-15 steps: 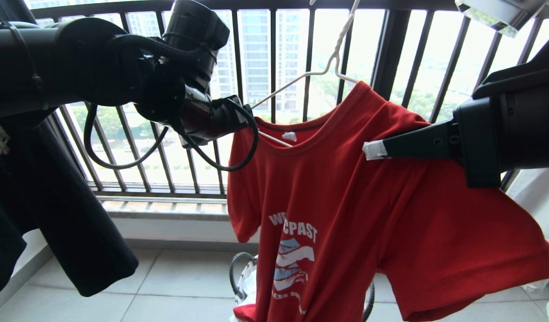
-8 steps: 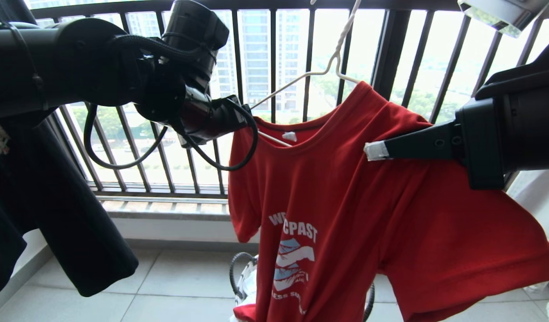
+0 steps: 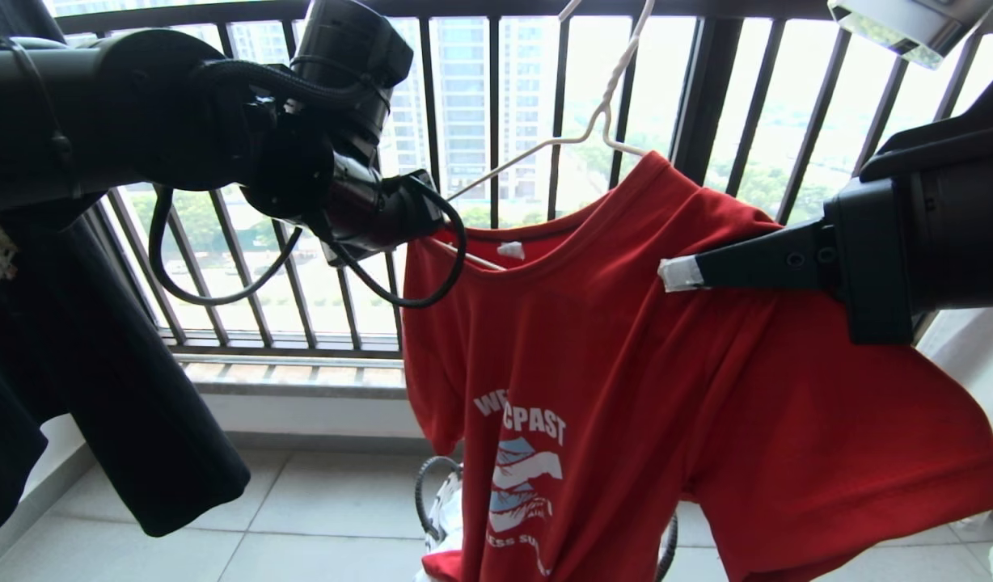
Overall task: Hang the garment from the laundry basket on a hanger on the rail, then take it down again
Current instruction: Hang the clothes on the clothes rack
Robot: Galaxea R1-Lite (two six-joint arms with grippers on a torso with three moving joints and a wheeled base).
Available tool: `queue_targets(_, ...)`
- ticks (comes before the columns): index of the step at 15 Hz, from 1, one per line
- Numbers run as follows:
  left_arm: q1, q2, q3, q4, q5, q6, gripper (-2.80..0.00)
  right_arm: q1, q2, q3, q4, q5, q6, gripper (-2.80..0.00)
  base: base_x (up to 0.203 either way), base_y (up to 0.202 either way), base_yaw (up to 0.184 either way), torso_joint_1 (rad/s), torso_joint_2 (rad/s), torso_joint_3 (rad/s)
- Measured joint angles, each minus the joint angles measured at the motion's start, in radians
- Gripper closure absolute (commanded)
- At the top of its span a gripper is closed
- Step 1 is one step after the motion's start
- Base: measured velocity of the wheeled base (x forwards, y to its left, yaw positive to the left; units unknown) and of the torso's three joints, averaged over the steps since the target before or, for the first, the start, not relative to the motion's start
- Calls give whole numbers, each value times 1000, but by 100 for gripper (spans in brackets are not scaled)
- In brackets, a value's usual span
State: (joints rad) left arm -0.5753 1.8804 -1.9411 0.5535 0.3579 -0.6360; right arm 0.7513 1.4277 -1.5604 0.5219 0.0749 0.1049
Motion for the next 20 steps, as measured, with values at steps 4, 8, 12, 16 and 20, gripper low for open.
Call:
queue_targets(4, 0, 0, 0, 0, 1, -1, 0, 1, 1, 5, -1, 1, -17, 0, 0, 0, 0, 0, 0, 0)
queue_targets(8, 0, 1, 2, 1, 0, 1, 0, 1, 6, 14, -6, 1, -21, 0, 0, 0, 0, 0, 0, 0)
queue_targets(12, -9, 14, 13, 3, 1, 7, 0, 12, 18, 38, -31, -2, -53, 0, 0, 0, 0, 0, 0, 0)
queue_targets(16, -27, 23, 16, 5, 3, 7, 0, 55, 39, 49, -39, -27, -53, 0, 0, 0, 0, 0, 0, 0)
queue_targets(20, -31, 24, 15, 5, 3, 8, 0, 59, 44, 49, -42, -28, -52, 0, 0, 0, 0, 0, 0, 0)
